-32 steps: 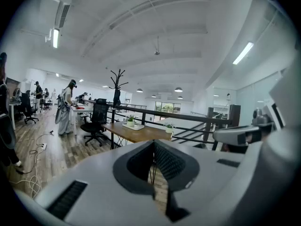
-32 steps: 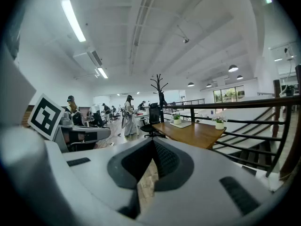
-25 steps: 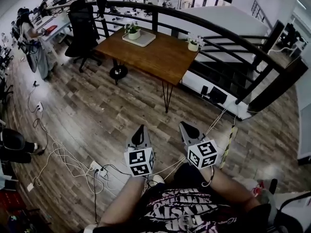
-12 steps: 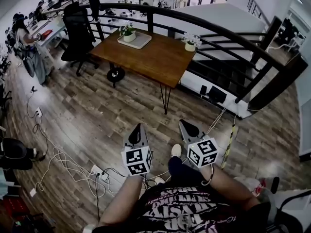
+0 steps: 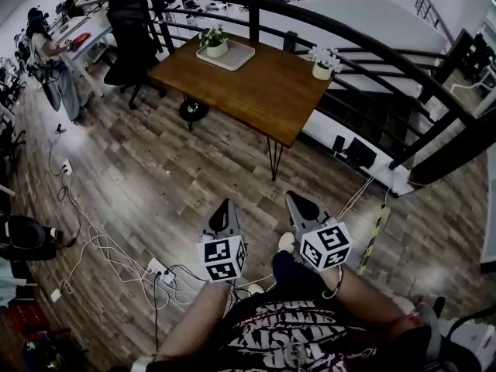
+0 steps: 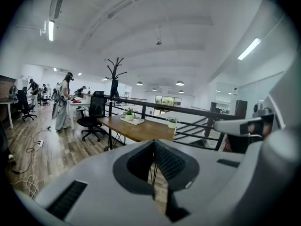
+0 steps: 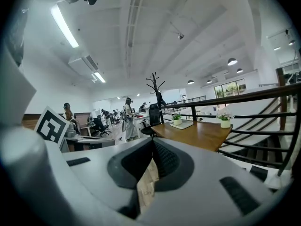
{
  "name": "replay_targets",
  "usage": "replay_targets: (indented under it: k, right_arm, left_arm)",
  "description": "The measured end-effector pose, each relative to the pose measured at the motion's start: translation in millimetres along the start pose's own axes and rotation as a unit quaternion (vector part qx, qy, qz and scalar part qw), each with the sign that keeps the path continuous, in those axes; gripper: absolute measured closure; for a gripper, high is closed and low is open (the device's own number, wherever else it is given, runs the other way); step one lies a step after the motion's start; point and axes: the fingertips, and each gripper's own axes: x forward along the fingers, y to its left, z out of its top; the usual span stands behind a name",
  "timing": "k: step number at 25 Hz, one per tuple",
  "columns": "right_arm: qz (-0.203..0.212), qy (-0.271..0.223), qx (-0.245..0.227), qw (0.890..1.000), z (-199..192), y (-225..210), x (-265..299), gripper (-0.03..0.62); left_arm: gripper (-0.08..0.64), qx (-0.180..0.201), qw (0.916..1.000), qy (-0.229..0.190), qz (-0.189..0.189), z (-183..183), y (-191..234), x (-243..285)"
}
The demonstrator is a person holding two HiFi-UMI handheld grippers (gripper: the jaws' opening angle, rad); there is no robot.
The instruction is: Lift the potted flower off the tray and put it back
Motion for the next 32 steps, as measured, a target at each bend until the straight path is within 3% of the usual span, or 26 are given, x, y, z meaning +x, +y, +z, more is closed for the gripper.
replay_targets:
  k: [13,21,32]
  right_arm:
    - [0.053,0.024,-0.02,0.998,35.3,-90.3,90.9,0.594]
    - [0.088,0.027,-0.03,0.995,61.0,-134.7,138.4,0.594]
    - [0.114,0.013,-0.029,0.993,87.1,-146.4,191.7,0.594]
  left_arm:
    - [0.551,-0.009,0.9993,0.002,0.036,42.9,-3.1,116.8]
    - [0.552,-0.014,0.9971,-0.018,0.073,79.5,-7.0,167.7]
    - [0.552,-0.004,0.9938,-0.032,0.106,114.1,24.9,197.6]
